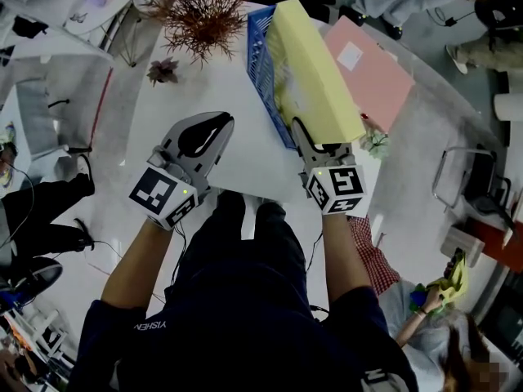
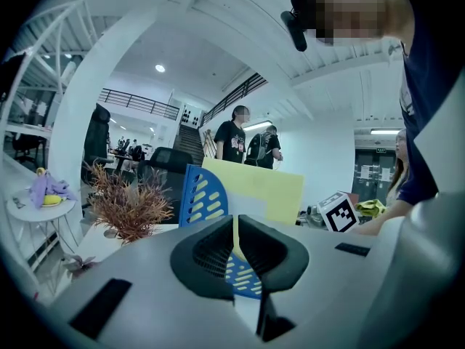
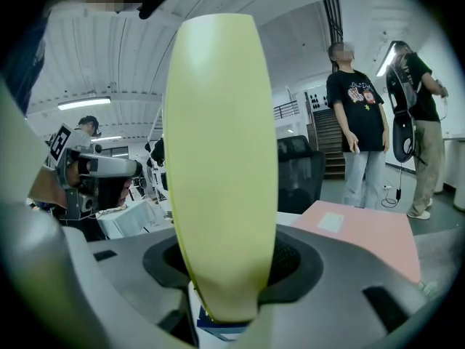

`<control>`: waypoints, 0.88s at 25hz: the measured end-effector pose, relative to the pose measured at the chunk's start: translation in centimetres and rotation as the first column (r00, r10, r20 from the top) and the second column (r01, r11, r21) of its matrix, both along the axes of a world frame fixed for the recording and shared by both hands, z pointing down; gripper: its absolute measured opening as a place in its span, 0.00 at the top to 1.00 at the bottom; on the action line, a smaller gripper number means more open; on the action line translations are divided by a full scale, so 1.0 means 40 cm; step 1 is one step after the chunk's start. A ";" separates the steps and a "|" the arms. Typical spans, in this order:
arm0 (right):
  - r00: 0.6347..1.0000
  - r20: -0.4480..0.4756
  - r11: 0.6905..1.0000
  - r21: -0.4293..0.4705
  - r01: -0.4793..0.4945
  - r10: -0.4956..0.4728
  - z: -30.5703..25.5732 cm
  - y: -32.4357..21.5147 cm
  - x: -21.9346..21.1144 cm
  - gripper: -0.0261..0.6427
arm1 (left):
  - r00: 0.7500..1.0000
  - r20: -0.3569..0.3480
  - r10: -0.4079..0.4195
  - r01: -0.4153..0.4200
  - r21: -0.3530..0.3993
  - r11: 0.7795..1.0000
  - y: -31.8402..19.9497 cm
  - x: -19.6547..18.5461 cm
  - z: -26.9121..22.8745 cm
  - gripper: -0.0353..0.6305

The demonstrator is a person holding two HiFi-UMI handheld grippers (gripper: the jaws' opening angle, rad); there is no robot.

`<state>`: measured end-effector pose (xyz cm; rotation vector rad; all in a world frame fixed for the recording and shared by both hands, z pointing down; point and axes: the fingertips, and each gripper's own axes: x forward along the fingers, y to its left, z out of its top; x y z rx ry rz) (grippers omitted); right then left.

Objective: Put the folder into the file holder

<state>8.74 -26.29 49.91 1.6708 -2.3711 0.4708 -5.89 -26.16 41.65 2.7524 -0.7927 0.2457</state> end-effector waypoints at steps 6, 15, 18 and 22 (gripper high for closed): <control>1.000 0.007 1.000 -0.011 0.000 0.000 -0.002 0.003 -0.004 0.64 | 1.000 -0.001 0.008 -0.008 0.007 1.000 0.000 0.001 -0.011 0.88; 1.000 0.012 1.000 -0.005 -0.018 0.018 -0.018 0.013 0.002 0.60 | 1.000 -0.008 0.024 -0.024 0.018 1.000 -0.003 0.005 -0.025 0.88; 1.000 0.012 1.000 -0.005 -0.025 0.025 -0.022 0.021 0.007 0.58 | 0.999 -0.012 0.032 -0.031 0.020 0.999 -0.003 0.013 -0.028 0.88; 0.999 0.016 0.999 -0.006 -0.037 0.037 -0.028 0.037 0.017 0.56 | 0.999 -0.018 0.041 -0.040 0.025 0.999 0.001 0.024 -0.037 0.88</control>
